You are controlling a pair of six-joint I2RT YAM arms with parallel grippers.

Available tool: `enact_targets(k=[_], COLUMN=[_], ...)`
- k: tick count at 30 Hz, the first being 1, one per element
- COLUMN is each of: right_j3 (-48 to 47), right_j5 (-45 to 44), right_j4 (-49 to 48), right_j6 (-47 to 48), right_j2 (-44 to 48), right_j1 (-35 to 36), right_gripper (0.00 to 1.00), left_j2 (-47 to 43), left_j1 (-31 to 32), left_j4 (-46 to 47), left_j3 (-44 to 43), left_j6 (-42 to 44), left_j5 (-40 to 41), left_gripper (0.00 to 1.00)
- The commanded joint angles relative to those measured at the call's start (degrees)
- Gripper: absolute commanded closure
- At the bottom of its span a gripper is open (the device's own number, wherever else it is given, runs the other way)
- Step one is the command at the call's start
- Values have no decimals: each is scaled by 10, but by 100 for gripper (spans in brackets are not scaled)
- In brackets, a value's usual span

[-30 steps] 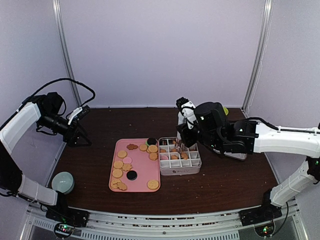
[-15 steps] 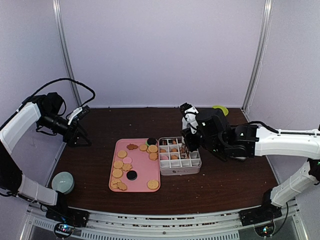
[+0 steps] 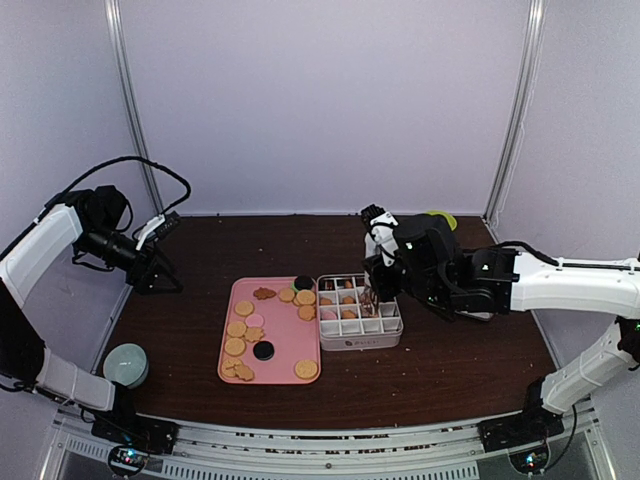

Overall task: Pack the cookies
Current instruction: Adjust the fake cookies in the empty pocket of the box.

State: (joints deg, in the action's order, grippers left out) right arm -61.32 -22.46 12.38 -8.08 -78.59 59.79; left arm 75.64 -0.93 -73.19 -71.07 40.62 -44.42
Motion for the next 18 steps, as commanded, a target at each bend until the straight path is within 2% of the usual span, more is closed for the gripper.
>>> enact_targets(k=[1, 5, 12, 18], right_j3=[-4, -2, -5, -71], right_j5=[29, 55, 30, 47], right_j4=[-12, -10, -2, -20], right_j6=[-2, 7, 21, 35], right_j2=[7, 9, 25, 7], right_j1=[-2, -2, -4, 4], right_gripper=[75, 77, 76, 74], left_j2=[6, 5, 5, 9], left_j1=[-6, -5, -6, -6], left_j4=[-3, -4, -5, -4], left_j3=[-20, -19, -18, -22], left_j6=[8, 9, 10, 4], left_j5=[-18, -18, -19, -12], left_gripper=[9, 9, 9, 8])
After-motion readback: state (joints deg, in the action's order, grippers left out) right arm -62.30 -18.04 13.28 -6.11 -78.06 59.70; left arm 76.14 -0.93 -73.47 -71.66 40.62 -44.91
